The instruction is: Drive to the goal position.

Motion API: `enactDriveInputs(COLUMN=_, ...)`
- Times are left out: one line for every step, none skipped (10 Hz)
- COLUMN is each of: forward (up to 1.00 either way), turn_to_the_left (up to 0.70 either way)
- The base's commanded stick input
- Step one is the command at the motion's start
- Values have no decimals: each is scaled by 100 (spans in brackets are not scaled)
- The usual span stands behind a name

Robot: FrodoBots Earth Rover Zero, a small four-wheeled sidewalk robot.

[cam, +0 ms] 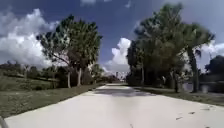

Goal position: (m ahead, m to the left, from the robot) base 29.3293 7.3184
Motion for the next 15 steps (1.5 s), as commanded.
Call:
enactDriveInputs(forward=85, turn_to_the_left=0)
enactDriveInputs(forward=85, turn_to_the_left=0)
enactDriveInputs(forward=85, turn_to_the_left=0)
enactDriveInputs(forward=85, turn_to_the_left=0)
enactDriveInputs(forward=85, turn_to_the_left=0)
enactDriveInputs(forward=85, turn_to_the_left=0)
enactDriveInputs(forward=85, turn_to_the_left=0)
enactDriveInputs(forward=85, turn_to_the_left=0)
enactDriveInputs(forward=85, turn_to_the_left=0)
enactDriveInputs(forward=85, turn_to_the_left=0)
enactDriveInputs(forward=85, turn_to_the_left=0)
enactDriveInputs(forward=85, turn_to_the_left=0)
enactDriveInputs(forward=85, turn_to_the_left=0)
enactDriveInputs(forward=85, turn_to_the_left=0)
enactDriveInputs(forward=85, turn_to_the_left=0)
